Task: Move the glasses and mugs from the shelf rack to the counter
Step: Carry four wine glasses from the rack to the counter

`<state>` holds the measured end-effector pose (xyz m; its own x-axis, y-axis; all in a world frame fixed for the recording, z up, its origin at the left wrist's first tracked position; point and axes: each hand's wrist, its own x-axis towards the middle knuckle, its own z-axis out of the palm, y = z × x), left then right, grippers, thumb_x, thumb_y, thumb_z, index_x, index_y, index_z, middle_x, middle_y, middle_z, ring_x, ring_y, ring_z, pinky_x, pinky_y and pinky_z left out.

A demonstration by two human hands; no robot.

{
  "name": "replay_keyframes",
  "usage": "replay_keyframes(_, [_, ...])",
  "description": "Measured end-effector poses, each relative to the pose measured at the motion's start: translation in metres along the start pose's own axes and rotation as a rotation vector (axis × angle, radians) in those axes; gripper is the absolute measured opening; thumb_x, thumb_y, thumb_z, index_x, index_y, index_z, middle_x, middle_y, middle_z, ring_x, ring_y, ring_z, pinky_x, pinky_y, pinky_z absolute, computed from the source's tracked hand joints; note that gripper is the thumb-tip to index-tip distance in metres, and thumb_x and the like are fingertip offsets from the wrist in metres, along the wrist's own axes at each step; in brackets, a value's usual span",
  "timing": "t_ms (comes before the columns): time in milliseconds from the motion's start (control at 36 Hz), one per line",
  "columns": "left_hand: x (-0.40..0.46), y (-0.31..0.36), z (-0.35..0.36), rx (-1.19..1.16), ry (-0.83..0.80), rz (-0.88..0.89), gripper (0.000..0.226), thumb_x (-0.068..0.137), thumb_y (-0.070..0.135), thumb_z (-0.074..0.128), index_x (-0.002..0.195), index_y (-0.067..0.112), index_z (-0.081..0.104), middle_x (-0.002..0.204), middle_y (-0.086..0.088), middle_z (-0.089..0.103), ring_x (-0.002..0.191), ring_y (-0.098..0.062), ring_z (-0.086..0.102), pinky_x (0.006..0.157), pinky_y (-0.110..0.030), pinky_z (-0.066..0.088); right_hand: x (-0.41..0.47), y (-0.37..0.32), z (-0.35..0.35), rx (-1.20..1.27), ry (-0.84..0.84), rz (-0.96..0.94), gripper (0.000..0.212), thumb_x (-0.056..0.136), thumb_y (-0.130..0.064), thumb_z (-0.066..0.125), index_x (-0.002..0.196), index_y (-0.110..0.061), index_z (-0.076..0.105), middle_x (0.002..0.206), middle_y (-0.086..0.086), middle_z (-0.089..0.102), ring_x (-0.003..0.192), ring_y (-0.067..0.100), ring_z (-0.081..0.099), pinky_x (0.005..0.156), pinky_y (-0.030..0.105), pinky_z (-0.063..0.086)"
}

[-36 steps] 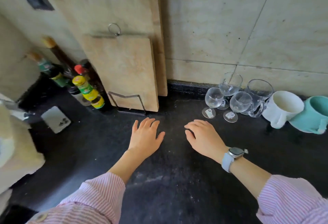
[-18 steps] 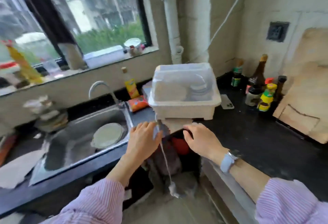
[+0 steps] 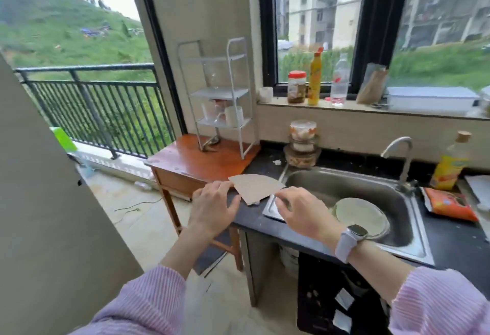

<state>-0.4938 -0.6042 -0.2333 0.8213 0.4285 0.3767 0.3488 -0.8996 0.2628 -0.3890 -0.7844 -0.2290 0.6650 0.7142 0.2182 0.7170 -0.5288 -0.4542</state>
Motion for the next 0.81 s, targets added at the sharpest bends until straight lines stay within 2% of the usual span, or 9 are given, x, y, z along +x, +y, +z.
replay_keyframes(111, [0.030,-0.052,-0.005,0.018,0.035,-0.090,0.037,0.088,0.035,0.053,0.119,0.015,0.057,0.119,-0.007,0.063,0.112,-0.028,0.056,0.095,-0.041,0.041,0.067,-0.025,0.024,-0.010,-0.022,-0.107,0.034,0.094,-0.028,0.040,0.121,-0.018,0.058,0.125,0.004,0.061,0.119,0.022,0.051,0.099,0.032,0.037])
replay_keyframes(250, [0.098,-0.106,-0.006,0.083,0.054,-0.134,0.042,0.090,0.039,0.049,0.125,0.017,0.053,0.126,-0.004,0.060,0.118,-0.024,0.052,0.100,-0.041,0.036,0.167,-0.040,0.047,0.008,-0.069,-0.177,0.034,0.093,-0.030,0.040,0.118,-0.016,0.058,0.120,0.007,0.062,0.115,0.027,0.052,0.096,0.043,0.044])
replay_keyframes(472, [0.237,-0.166,-0.008,0.140,0.049,-0.146,0.040,0.091,0.040,0.045,0.126,0.021,0.050,0.126,-0.004,0.059,0.120,-0.022,0.051,0.104,-0.041,0.035,0.324,-0.048,0.062,0.038,-0.055,-0.210,0.036,0.094,-0.031,0.039,0.122,-0.015,0.055,0.124,0.008,0.060,0.116,0.026,0.053,0.098,0.042,0.045])
replay_keyframes(639, [0.309,-0.203,0.005,0.133,0.041,-0.154,0.037,0.093,0.037,0.045,0.124,0.019,0.051,0.126,-0.003,0.058,0.118,-0.021,0.051,0.102,-0.038,0.034,0.406,-0.056,0.076,0.112,-0.022,-0.229,0.033,0.094,-0.025,0.040,0.118,-0.012,0.058,0.123,0.008,0.062,0.115,0.024,0.054,0.100,0.038,0.043])
replay_keyframes(722, [0.348,-0.224,0.012,0.065,0.061,-0.151,0.036,0.093,0.033,0.044,0.123,0.016,0.053,0.123,-0.006,0.060,0.113,-0.025,0.055,0.099,-0.041,0.041,0.444,-0.058,0.084,0.129,-0.013,-0.201,0.033,0.096,-0.026,0.038,0.119,-0.009,0.055,0.123,0.010,0.061,0.115,0.025,0.053,0.098,0.035,0.042])
replay_keyframes(806, [0.388,-0.242,0.021,-0.025,0.078,-0.148,0.035,0.093,0.029,0.046,0.122,0.012,0.054,0.121,-0.008,0.060,0.111,-0.028,0.056,0.094,-0.040,0.044,0.483,-0.058,0.095,0.181,0.004,-0.158,0.040,0.097,-0.028,0.035,0.129,-0.008,0.047,0.133,0.012,0.053,0.124,0.024,0.047,0.102,0.033,0.037])
